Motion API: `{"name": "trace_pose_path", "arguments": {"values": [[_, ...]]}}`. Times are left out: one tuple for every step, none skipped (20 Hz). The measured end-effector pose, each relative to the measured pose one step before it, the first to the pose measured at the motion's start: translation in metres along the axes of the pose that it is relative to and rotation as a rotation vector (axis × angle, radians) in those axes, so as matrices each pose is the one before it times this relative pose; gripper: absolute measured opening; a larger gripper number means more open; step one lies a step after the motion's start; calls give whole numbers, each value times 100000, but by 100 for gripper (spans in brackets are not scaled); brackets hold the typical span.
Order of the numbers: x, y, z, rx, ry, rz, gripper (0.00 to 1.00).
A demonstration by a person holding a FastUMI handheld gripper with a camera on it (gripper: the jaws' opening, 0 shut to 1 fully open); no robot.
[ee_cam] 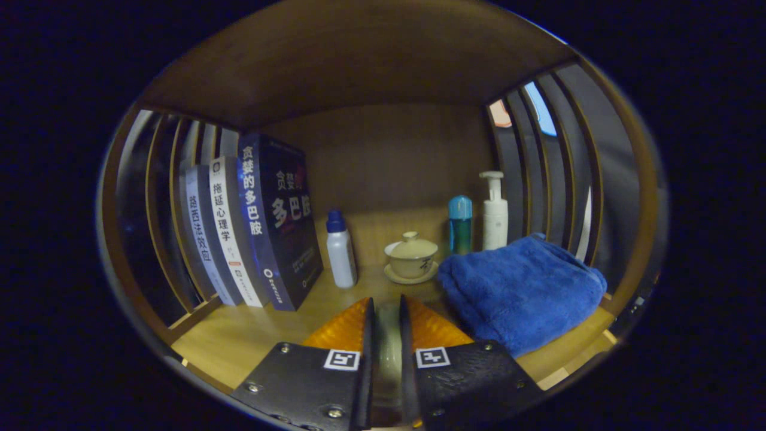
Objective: Pull open the drawer, take out the items inside it, and place them on the countertop above the cabinet.
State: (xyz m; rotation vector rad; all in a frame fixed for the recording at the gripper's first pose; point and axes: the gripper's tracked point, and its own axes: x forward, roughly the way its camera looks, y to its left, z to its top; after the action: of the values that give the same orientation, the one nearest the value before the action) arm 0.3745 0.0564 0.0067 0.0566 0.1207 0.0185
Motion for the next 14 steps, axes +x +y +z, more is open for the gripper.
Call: {"name": "trace_pose_path", "arguments": {"values": [[376,-182,72,322,-398,-595,22],[168,-134,-8,270,51,-207,23],[-19,115,-121,343,636,318,23],[-228,-39,-495,760,2297,-153,25],[-218,258,-448,1337,2369,693,27],[-14,26,-38,-334,311,89,27],[-23,-115,49,-788,-212,-221,28],[-335,199,-48,-238,561,607,38],[-710,193,63,69,781,89,48],[-1058,-164,254,-374,587,-287,58],[-643,77,236,-645,-225,366,68],[-645,209,341,-1162,-976,499,78],[-739,-156,517,-1800,-1248,-442,88],[-1323,-124,449,-1773,-1116,94,98]]}}
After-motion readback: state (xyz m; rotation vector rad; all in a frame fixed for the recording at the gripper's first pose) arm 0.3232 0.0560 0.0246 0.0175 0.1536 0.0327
